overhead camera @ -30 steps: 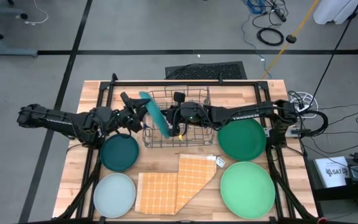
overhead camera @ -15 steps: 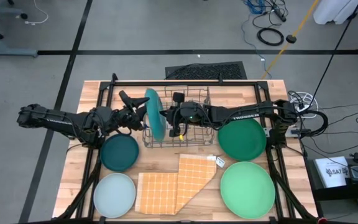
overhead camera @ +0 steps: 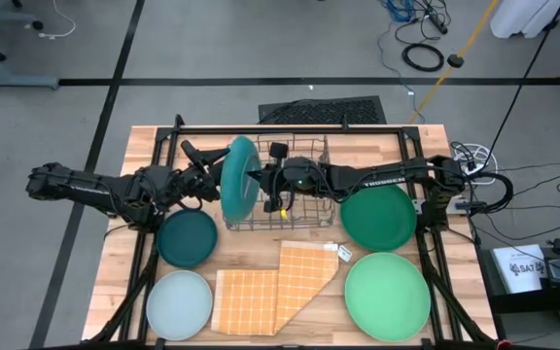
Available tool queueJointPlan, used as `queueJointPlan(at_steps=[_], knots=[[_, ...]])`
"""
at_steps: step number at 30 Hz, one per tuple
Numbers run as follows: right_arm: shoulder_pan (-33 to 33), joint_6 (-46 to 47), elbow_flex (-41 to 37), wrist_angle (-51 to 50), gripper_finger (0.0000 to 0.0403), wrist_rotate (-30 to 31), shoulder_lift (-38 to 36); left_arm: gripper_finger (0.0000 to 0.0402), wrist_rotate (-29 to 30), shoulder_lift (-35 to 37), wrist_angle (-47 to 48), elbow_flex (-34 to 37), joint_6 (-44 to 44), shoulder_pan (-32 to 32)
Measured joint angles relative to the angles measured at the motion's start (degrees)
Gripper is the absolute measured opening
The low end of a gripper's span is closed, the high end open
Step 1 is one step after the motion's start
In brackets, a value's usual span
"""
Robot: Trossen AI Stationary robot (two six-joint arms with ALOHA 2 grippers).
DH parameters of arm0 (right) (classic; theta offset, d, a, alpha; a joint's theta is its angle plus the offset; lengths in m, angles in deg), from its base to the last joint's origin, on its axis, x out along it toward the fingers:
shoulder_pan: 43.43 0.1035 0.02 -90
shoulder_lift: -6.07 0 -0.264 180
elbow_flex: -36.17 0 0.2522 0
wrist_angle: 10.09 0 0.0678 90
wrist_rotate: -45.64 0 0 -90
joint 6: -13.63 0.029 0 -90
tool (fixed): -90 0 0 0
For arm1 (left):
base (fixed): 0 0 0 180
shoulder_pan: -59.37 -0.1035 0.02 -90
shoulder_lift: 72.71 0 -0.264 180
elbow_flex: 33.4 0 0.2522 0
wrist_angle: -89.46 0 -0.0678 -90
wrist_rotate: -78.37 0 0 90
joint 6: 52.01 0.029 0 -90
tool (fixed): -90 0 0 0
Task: Sort dishes
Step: Put the blue plate on the dish rack
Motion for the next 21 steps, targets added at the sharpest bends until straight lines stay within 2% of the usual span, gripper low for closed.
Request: queueJointPlan(at_steps=[14, 21], knots=[[-2.2, -1.7, 0.0, 8.8, 0.0, -1.1, 4.2, 0.0147, 1.1, 0.3, 0.4, 0.0, -0.4, 0.0], [-2.1, -3.5, 0.6, 10.1, 0.0, -1.6, 4.2, 0.0147, 1.7, 0.3, -0.3, 0.0, -0.4, -0.2]])
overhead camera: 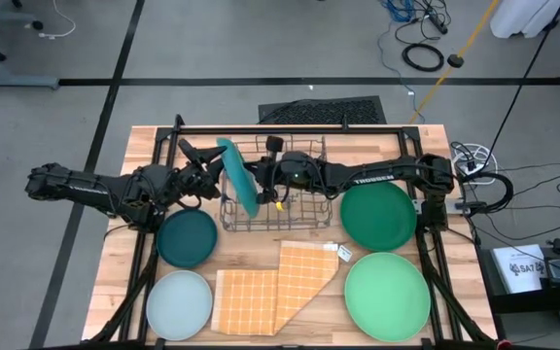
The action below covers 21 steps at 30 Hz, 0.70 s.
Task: Sort dishes
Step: Put the blue plate on the dish rack
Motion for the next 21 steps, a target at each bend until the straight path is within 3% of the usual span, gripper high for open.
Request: queueJointPlan(at_steps=[7, 21], knots=[[0.1, -1.6, 2.0, 0.1, 0.0, -0.2, 0.0, 0.0147, 0.0, 0.0, -2.8, 0.0, 0.0, -0.5], [0.1, -0.9, 2.2, -1.2, 0.0, 0.0, 0.0, 0.0147, -0.1, 0.0, 2.5, 0.1, -6.1, -3.5]])
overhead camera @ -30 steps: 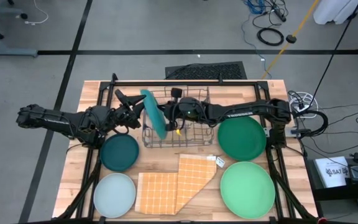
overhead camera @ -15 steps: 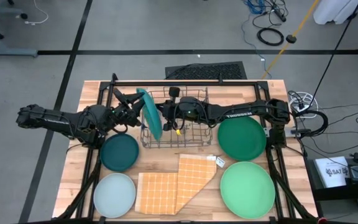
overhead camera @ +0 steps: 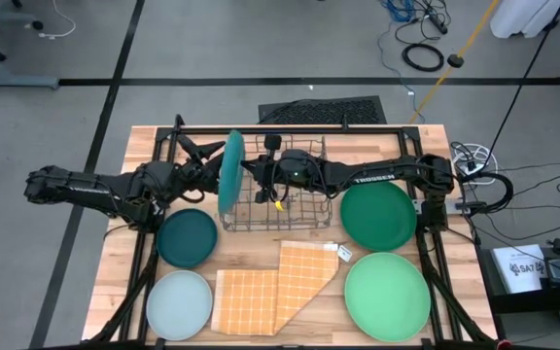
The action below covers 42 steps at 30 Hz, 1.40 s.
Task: Sort dishes
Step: Put the blue plate on the dish rack
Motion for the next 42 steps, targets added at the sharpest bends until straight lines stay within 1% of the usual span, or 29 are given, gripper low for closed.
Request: queueJointPlan(at_steps=[6, 8, 12, 17, 21, 26, 35, 38, 42], knots=[[0.0, 0.1, 0.0, -0.2, 0.0, 0.2, 0.0, 0.0147, -0.3, 0.0, 0.0, 0.0, -1.5, 0.0], [0.0, 0.0, 0.0, 0.5, 0.0, 0.3, 0.0, 0.0147, -1.0, 0.0, -0.3, 0.0, -2.9, 0.0], [0.0, -0.3, 0.0, 1.5, 0.0, 0.3, 0.0, 0.0147, -2.9, -0.5, -0.6, 0.0, -3.0, 0.0], [0.0, -0.3, -0.1, 1.4, 0.0, 0.5, 0.0, 0.0147, -4.1, -2.4, -0.8, 0.0, -2.9, -0.3], [-0.1, -0.8, -0.1, 1.5, 0.0, 1.0, 0.0, 0.0148, -4.5, -4.5, -2.7, 0.0, -2.7, -1.6], [-0.1, -2.2, -0.2, 1.6, 0.0, 3.4, 0.0, 0.0148, -6.1, -6.8, -6.2, 0.0, -0.9, -3.5], [-0.1, -3.3, -0.2, 1.9, 0.0, 4.1, 0.0, 0.0147, -7.2, -8.6, -8.1, 0.0, -0.7, -4.8], [-0.1, -3.4, -0.2, 2.0, 0.0, 4.0, 0.0, 0.0134, -7.2, -8.6, -8.1, -0.1, 0.2, -4.8], [-0.1, -4.4, -0.2, 2.0, 0.0, 3.9, 0.0, 0.0094, -7.0, -8.6, -8.0, -0.1, 0.9, -4.8]])
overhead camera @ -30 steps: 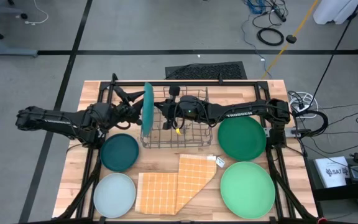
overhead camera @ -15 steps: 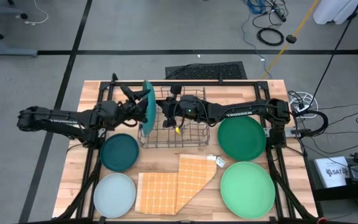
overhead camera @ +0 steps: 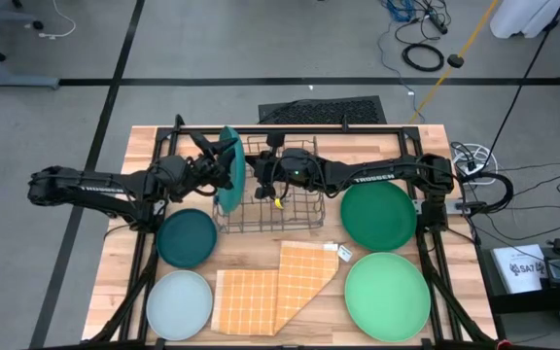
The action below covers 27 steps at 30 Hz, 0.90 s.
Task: Sort dishes
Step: Put the blue plate on the dish rack
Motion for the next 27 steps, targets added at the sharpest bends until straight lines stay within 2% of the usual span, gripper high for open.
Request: queueJointPlan(at_steps=[4, 8, 17, 21, 27], knots=[[0.1, -0.2, 0.0, -0.4, 0.0, 0.0, 0.0, 0.0051, 0.9, 0.0, 0.2, 0.0, 1.4, 0.0], [0.1, -0.2, 0.0, -0.7, 0.0, 0.0, 0.0, 0.0026, 1.6, 0.0, 0.2, 0.0, 1.4, 0.0], [0.2, -0.4, 0.0, -0.3, 0.0, -0.9, 0.0, 0.0019, 1.7, -0.1, -1.1, 0.0, 0.9, 0.0], [0.7, -2.6, 0.1, 0.4, 0.0, 1.4, 0.0, 0.0018, 1.0, -0.2, -3.1, 0.0, 0.6, 0.1], [1.0, -4.1, 0.3, 3.3, 0.0, 1.9, -0.2, 0.0013, -4.1, -0.4, -3.4, 0.1, -2.7, 0.2]])
